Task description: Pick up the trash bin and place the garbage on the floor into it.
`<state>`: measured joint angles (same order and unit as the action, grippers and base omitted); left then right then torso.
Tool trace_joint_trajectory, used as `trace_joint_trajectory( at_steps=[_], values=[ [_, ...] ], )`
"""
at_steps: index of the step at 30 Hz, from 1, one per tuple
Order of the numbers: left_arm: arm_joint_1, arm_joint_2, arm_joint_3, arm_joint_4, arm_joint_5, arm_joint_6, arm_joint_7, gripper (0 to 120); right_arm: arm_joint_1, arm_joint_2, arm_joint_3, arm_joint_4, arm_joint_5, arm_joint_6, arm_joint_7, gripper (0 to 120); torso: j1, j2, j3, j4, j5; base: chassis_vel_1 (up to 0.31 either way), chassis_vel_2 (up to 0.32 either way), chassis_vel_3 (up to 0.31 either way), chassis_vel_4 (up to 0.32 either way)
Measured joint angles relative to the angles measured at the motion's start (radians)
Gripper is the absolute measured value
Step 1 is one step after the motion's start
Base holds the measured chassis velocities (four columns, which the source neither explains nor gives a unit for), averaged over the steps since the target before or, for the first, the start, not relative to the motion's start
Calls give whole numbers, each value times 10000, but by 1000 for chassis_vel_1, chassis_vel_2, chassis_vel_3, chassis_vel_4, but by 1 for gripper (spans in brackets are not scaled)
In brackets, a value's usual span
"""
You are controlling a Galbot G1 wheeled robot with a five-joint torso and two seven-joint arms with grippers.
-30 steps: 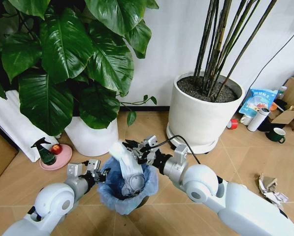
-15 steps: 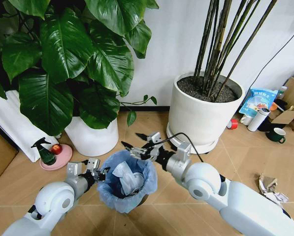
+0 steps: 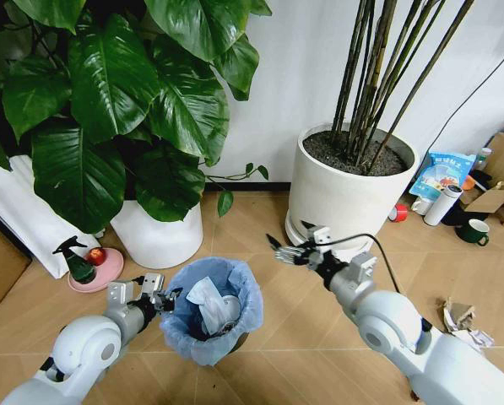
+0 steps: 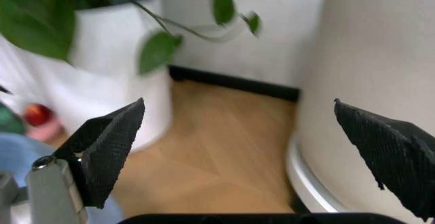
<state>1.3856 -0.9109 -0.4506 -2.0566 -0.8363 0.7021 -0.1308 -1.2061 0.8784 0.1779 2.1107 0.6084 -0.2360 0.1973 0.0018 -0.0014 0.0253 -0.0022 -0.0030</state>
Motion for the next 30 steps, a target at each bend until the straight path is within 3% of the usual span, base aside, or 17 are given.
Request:
trace_joint_trajectory(
  at_steps=[3, 17, 30],
  values=[
    [222, -11, -86, -124, 50, -14, 9, 0, -947, 325, 798, -175, -584, 145, -195, 100, 0, 0, 0, 1, -1, 0, 0, 0, 0],
    [288, 82, -122, -233, 20, -20, 152, 0, -2900, 1073, 2787, 39, -1280, 325, -704, 100, 0, 0, 0, -1, -1, 0, 0, 0, 0],
    [356, 223, -187, -238, 19, -28, 303, 0, -3030, 1295, 2862, 9, -1334, 383, -812, 100, 0, 0, 1, 0, -1, 0, 0, 0, 0]
  ],
)
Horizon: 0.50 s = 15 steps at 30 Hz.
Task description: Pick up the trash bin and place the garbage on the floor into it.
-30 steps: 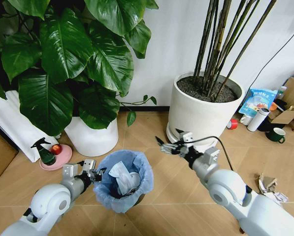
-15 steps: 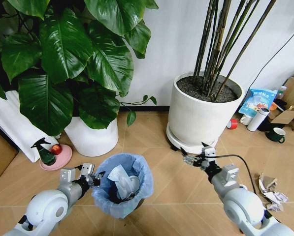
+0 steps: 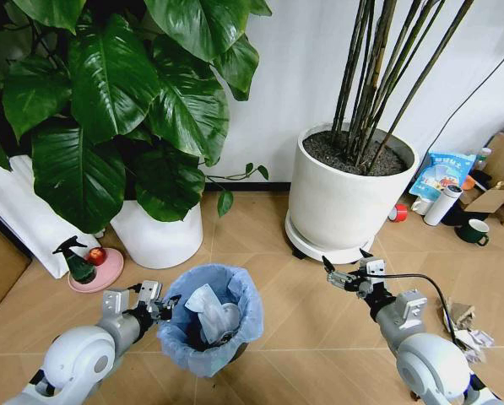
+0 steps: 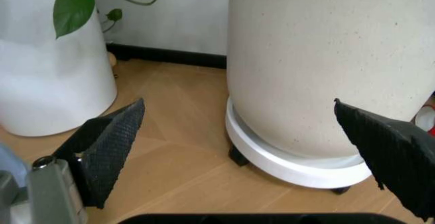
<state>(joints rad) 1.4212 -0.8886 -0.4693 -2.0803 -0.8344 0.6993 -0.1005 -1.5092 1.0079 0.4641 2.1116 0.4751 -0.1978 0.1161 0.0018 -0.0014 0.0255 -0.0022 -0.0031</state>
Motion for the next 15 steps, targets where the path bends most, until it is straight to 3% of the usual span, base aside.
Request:
trace_joint_trajectory(
  at_steps=[8, 15],
  values=[
    [18, 42, -37, -12, -3, -17, 34, 0, 90, 6, -158, -57, -2, -12, -1, 100, 0, 0, 0, 0, -1, -7, -113, 6, 103],
    [-17, 45, 4, -28, -8, -22, 31, 0, 113, -31, -192, -81, 2, -15, -38, 100, 0, 0, 0, 0, 1, -59, -200, 55, 174]
  ],
)
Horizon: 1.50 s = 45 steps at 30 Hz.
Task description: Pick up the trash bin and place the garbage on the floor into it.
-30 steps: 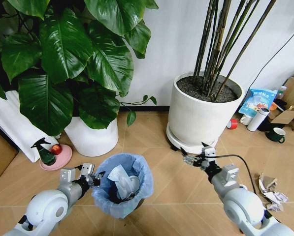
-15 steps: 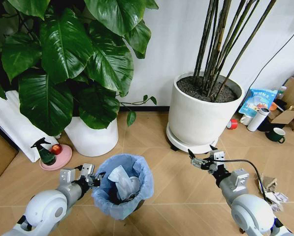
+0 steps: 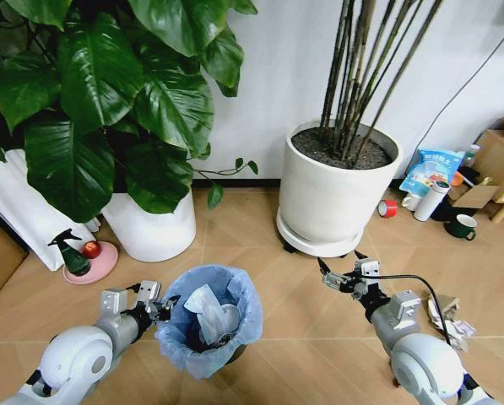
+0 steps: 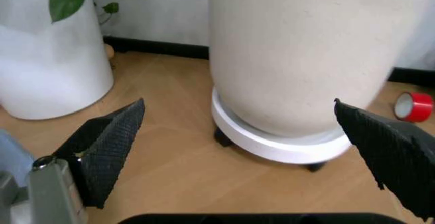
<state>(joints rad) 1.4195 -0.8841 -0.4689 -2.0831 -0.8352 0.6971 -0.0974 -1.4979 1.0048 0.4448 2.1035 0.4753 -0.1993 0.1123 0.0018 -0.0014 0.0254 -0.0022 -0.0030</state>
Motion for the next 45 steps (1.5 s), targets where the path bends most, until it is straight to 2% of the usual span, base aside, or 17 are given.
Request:
trace_joint_trajectory(
  at_steps=[38, 42, 45],
  values=[
    [156, -168, 65, -190, 110, -65, -58, 0, 84, 121, -146, -197, -11, 84, -44, 100, 1, 0, 0, -2, -4, -118, -197, 117, 201],
    [118, -177, 26, -126, 110, -85, -16, 0, 58, 41, -66, -365, -11, 162, -173, 100, 1, 0, 0, -2, 3, -138, -127, 142, 131],
    [0, -85, -23, -50, 123, -93, 104, 0, 121, -95, 219, -1131, -167, 494, -812, 100, 1, 0, 1, -1, 1, -64, -67, 77, 68]
  ],
)
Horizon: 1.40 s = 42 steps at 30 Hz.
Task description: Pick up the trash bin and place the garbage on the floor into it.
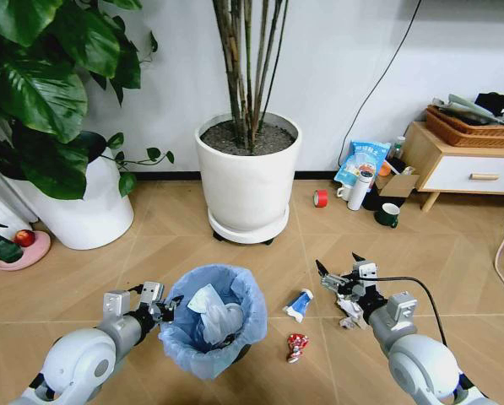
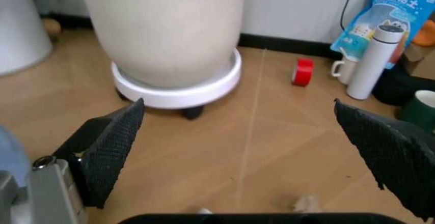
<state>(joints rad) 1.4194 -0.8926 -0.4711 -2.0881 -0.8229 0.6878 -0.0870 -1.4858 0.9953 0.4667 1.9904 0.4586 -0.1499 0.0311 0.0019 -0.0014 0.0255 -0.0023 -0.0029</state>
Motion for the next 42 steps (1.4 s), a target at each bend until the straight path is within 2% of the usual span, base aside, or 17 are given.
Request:
trace_joint_trajectory(
  at_steps=[3, 5, 11, 14, 18, 28, 33, 36, 37, 39, 42],
  values=[
    [-64, 40, -8, -3, -24, -1, 18, 0, 56, -134, 188, -391, 76, -69, -421, 100, 0, 0, 0, 0, -1, 0, 0, 0, 0],
    [-104, 48, -8, -7, -39, -1, 31, 0, 74, -398, 355, -708, 393, -468, -1068, 100, 0, 0, 0, 1, -5, 0, 0, 0, 0],
    [-111, 71, -12, -25, -45, -1, 43, 0, 404, -978, 207, -1619, 245, -618, -2391, 100, 0, 0, 0, 1, -3, 12, 17, -8, -13],
    [-110, 82, -11, -58, -60, -1, 45, 0, 992, -1395, -384, -2676, -213, -270, -3286, 100, 0, 0, 0, 1, 3, 0, 0, 0, 0],
    [-119, 80, 55, -63, -60, 0, 8, 0, 1506, -1728, -1160, -3410, -387, -228, -3827, 100, 0, 0, 0, 0, -3, 0, 0, 0, 0],
    [-384, 240, 280, 13, -192, 14, -119, 0, 2916, -1945, -2389, -4878, -1336, -169, -4479, 100, 0, 0, 0, 0, -2, 0, 0, 0, 0],
    [-384, 230, 285, 38, -192, 22, -132, 0, 3361, -2014, -2887, -5008, -1068, -412, -4476, 100, 0, 0, 0, 0, -5, 0, 0, 0, 0],
    [-341, 156, 265, 36, -178, 27, -152, 0, 3712, -1850, -3516, -4986, -29, -1021, -3769, 100, 0, -1, 0, 2, -4, 0, 0, 0, 0],
    [-339, 139, 259, 35, -174, 29, -166, 0, 3776, -1744, -3806, -4819, 594, -1496, -3168, 100, 0, -1, 1, 1, -1, 0, 0, 0, 0],
    [-341, 135, 255, 35, -172, 29, -175, 0, 3805, -1685, -3954, -4698, 941, -1771, -2796, 100, 0, 0, 1, 1, 0, 0, 0, 0, 0],
    [-354, 126, 238, 8, -171, 34, -197, 0, 3950, -1257, -4595, -4231, 2681, -2773, -763, 100, 0, 0, 0, 1, -2, 0, 0, 0, 0]
  ],
)
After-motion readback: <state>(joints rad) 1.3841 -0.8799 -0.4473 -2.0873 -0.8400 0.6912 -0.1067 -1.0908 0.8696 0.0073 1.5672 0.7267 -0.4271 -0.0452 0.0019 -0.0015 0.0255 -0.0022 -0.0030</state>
